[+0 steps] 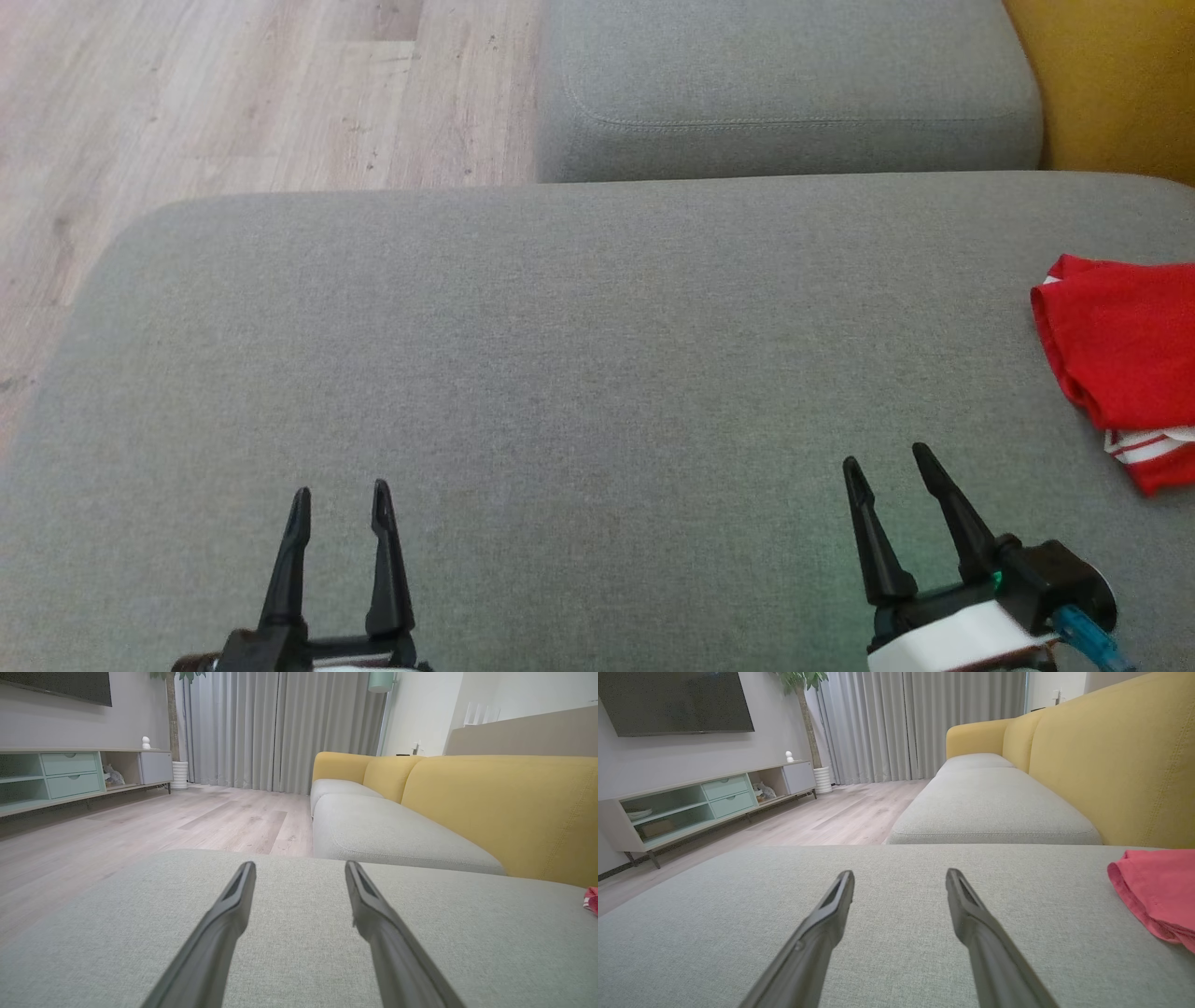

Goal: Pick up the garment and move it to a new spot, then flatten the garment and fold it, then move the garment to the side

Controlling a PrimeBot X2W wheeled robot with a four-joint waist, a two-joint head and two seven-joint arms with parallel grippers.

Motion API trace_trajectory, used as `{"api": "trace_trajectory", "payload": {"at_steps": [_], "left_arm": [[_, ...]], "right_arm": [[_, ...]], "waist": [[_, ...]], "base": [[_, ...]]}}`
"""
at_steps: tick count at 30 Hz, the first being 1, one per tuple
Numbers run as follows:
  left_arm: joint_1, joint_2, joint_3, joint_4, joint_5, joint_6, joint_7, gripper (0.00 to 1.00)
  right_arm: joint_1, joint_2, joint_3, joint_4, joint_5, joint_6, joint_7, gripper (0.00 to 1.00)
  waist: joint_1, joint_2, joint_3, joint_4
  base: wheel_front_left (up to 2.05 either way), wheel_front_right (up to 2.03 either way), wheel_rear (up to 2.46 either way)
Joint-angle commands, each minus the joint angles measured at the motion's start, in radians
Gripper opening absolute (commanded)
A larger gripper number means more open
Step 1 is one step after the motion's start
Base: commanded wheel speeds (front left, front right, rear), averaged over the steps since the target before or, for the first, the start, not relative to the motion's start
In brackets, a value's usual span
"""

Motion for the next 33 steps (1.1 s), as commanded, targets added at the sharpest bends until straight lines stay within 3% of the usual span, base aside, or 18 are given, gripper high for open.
{"api": "trace_trajectory", "payload": {"at_steps": [1, 4, 5, 10, 33], "left_arm": [[-0.021, -0.003, 0.035, -0.036, 0.010, 0.009, -0.010, 1.00], [-0.019, -0.003, 0.042, -0.038, 0.017, 0.004, -0.010, 1.00], [0.011, 0.000, 0.007, -0.002, 0.011, -0.001, 0.000, 0.00], [0.026, 0.000, 0.003, 0.065, 0.007, -0.002, 0.005, 0.00], [-0.031, 0.016, 0.040, 0.092, -0.285, -0.051, 0.056, 0.00]], "right_arm": [[-0.026, -0.002, 0.020, -0.035, -0.006, -0.001, -0.011, 1.00], [-0.027, 0.002, 0.022, -0.037, -0.005, -0.001, -0.011, 1.00], [0.000, 0.002, 0.000, -0.001, 0.000, 0.000, 0.000, 0.00], [0.020, 0.003, 0.002, 0.066, 0.005, 0.000, 0.002, 0.00], [-0.027, -0.008, -0.031, 0.069, 0.303, 0.000, 0.055, 0.00]], "waist": [[0.0000, 0.0000, -0.001, -0.002], [0.0000, 0.0000, -0.002, -0.007], [0.0000, 0.0000, -0.002, -0.008], [0.0000, 0.0000, -0.002, -0.009], [0.0000, 0.0000, 0.004, -0.020]], "base": [[0.00, 0.00, 0.00], [0.00, 0.00, 0.00], [0.00, 0.00, 0.00], [0.00, 0.00, 0.00], [0.00, 0.00, 0.00]]}}
